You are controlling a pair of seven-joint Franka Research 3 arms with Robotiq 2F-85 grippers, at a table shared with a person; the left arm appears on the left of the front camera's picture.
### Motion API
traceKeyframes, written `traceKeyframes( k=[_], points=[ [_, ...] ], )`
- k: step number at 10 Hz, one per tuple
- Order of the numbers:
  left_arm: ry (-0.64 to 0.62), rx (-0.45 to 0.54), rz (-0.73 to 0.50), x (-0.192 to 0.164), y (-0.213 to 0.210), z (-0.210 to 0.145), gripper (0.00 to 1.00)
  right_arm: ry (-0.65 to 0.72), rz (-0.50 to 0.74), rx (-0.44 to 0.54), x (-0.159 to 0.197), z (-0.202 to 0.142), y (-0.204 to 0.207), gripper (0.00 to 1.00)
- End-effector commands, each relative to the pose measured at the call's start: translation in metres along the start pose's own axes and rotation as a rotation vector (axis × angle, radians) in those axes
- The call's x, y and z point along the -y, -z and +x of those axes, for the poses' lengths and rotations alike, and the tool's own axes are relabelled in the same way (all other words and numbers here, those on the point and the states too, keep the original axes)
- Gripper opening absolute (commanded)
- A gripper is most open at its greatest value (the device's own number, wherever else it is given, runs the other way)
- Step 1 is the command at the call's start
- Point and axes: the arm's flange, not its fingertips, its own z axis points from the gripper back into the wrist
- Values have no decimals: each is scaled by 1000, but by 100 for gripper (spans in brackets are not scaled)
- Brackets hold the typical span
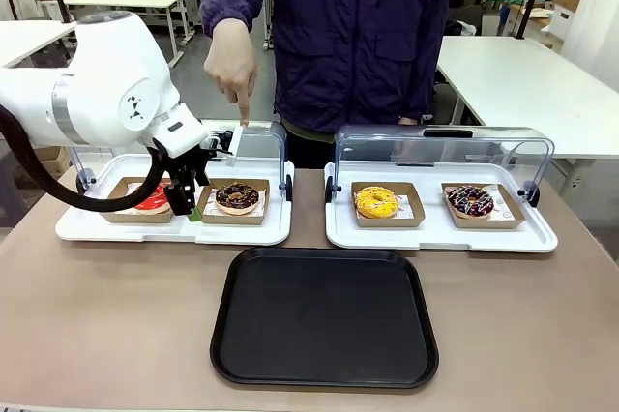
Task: Move the second donut from the left to the tray.
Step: Pick up the Paper togo box containing the Donut indicated by the person and place it on the Handle tray.
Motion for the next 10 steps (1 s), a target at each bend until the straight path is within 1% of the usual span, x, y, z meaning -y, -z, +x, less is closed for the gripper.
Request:
traceKeyframes(
  k=[1, 3, 4, 6, 8, 10],
  points=[
    [0, -1, -3, 0, 2, 0, 100, -25, 4, 28, 2, 2, 0, 100],
    [-20, 3, -19, -19, 17, 4, 100, -25, 4, 28, 2, 2, 0, 100],
    [-5, 4, -33, -23, 23, 5, 100, -25, 4, 28, 2, 2, 0, 100],
    [-7, -15, -54, -26, 36, 5, 100, -25, 4, 28, 2, 2, 0, 100],
    [-10, -41, -49, -28, 50, 3, 100, -25, 4, 28, 2, 2, 0, 100],
    [-13, -46, -40, -29, 57, -1, 100, -25, 4, 28, 2, 2, 0, 100]
  ],
)
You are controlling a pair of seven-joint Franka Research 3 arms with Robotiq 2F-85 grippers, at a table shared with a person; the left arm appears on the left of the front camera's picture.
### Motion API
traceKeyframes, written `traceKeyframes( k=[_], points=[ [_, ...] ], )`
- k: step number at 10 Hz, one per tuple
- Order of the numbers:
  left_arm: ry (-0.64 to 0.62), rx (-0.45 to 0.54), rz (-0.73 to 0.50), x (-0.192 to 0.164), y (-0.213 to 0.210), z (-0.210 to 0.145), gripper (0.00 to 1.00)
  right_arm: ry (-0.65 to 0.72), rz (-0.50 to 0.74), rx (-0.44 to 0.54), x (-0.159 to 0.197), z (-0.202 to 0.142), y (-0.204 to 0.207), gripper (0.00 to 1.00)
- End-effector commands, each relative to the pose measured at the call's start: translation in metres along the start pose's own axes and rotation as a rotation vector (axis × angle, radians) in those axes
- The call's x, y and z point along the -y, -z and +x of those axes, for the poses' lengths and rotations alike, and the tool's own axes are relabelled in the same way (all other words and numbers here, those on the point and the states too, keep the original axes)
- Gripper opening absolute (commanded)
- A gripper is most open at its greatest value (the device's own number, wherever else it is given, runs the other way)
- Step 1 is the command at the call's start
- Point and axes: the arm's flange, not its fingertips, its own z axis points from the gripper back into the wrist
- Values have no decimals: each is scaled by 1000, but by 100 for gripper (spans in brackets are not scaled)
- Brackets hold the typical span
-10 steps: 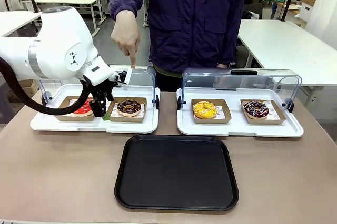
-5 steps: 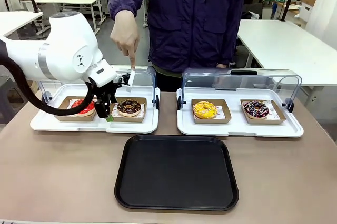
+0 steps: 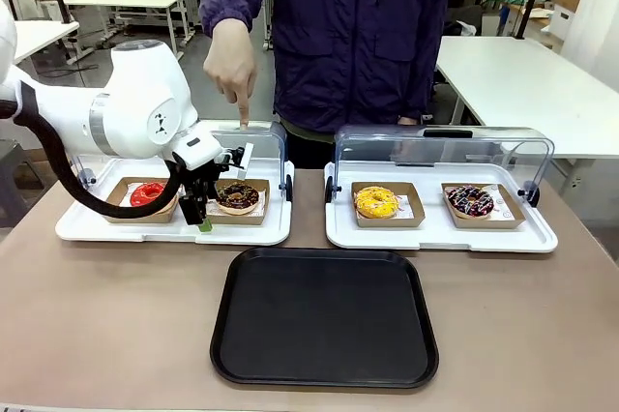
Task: Move the second donut from the left to the tray.
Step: Pick up the Paper togo box containing the Donut indicated by the person and place it on the Handle tray.
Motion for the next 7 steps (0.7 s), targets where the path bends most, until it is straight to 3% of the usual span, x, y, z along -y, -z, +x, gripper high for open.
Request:
traceKeyframes(
  k=[1, 7],
  points=[
    [-14, -21, 20, -4, 4, 0, 100, -25, 4, 29, 2, 2, 0, 100],
    [-23, -24, 19, -14, 18, -4, 100, -25, 4, 29, 2, 2, 0, 100]
  ],
)
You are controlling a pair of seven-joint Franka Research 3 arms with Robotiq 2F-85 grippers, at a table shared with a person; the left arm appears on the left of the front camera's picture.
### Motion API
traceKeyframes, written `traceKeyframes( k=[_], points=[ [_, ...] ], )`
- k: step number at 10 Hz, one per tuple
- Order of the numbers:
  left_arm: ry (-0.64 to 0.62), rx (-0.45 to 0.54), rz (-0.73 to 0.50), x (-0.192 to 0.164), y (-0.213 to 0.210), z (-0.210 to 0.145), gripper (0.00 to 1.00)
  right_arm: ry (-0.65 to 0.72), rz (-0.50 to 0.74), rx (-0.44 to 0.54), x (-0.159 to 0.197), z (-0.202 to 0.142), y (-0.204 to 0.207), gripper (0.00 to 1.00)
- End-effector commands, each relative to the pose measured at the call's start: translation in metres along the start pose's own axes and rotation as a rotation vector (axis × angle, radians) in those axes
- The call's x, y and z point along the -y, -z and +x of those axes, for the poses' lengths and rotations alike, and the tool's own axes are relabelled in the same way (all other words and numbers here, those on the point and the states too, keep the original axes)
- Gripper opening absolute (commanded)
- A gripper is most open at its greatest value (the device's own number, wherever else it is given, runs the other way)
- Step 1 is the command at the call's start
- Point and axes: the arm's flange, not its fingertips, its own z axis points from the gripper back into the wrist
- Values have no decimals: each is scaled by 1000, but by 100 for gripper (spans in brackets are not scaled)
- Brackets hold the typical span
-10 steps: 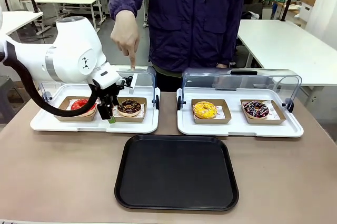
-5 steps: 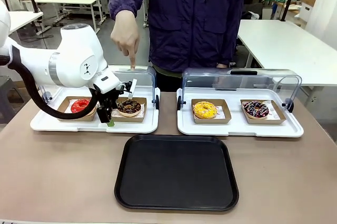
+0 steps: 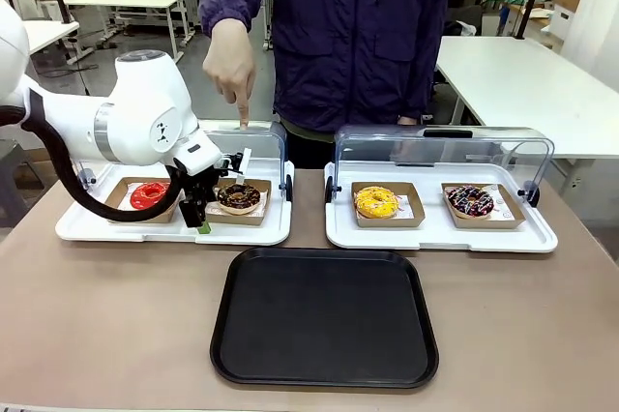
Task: Move the second donut from the left to the tray.
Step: Pick up the Paper togo box containing the Donut indicated by the person and place it on the Handle tray.
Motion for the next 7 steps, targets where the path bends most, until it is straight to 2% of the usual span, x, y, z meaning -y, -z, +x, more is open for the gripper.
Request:
traceKeyframes(
  k=[1, 2, 3, 4, 5, 7],
  points=[
    [-10, -18, 12, -5, 1, 4, 100, -24, 4, 29, 2, 3, 0, 100],
    [-10, -21, 9, -6, 3, 5, 100, -24, 4, 29, 2, 3, 0, 100],
    [-6, -19, 4, -5, 2, 5, 50, -24, 4, 29, 2, 3, 0, 100],
    [0, -26, 1, -5, 2, 5, 40, -24, 4, 29, 2, 3, 0, 100],
    [5, -28, -8, -4, 3, 4, 0, -24, 4, 29, 2, 3, 0, 100],
    [8, -30, -15, -5, 3, 5, 0, -24, 4, 29, 2, 3, 0, 100]
  ],
)
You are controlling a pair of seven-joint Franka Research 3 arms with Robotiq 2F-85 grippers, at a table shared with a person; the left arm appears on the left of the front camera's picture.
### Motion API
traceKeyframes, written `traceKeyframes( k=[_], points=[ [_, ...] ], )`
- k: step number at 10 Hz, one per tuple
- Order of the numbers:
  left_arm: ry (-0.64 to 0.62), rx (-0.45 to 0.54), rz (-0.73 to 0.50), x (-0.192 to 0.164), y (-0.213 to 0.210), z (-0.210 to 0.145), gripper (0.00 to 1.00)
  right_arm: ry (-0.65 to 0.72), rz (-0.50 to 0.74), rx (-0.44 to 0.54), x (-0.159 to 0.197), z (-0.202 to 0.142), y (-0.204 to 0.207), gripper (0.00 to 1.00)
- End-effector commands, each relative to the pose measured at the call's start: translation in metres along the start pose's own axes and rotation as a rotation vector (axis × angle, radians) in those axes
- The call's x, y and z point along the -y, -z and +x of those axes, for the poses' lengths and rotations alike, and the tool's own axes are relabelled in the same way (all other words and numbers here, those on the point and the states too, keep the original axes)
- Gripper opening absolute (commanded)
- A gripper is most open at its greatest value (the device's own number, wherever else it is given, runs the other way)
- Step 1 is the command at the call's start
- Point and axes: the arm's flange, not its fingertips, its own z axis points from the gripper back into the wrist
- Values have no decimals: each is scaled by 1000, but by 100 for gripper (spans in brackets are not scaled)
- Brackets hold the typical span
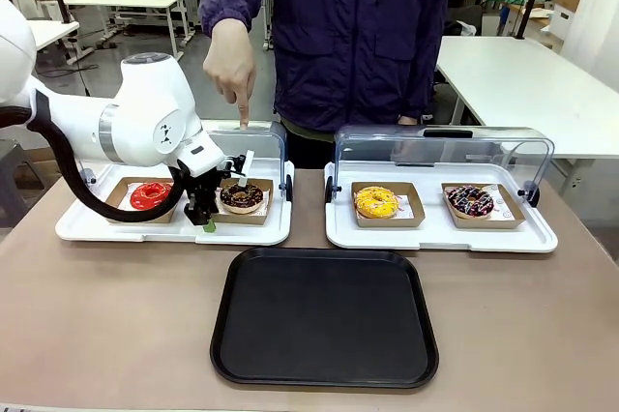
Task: Move the second donut from the left to the tray.
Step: Pick up the Paper togo box containing the Donut indicated by the person and place it on the Handle tray.
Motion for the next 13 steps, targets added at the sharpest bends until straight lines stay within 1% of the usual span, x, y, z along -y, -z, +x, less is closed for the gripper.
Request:
traceKeyframes(
  k=[1, 2, 3, 8, 9, 10, 13],
  points=[
    [-1, -26, -3, -3, -3, 2, 12, -24, 3, 29, 2, 3, 0, 100],
    [-1, -26, -4, -2, -4, 2, 3, -24, 3, 29, 2, 3, 0, 100],
    [-3, -33, -2, -1, -5, 2, 0, -24, 3, 29, 2, 3, 0, 100],
    [-12, -68, 6, -1, -3, 1, 0, -24, 3, 29, 2, 3, 0, 100],
    [-24, -19, -2, -8, 1, -2, 0, -24, 3, 29, 2, 3, 0, 100],
    [6, -40, 9, -1, -3, 1, 0, -24, 3, 29, 2, 3, 0, 100],
    [6, -40, 9, -1, -3, 1, 0, -24, 3, 29, 2, 3, 0, 100]
  ],
)
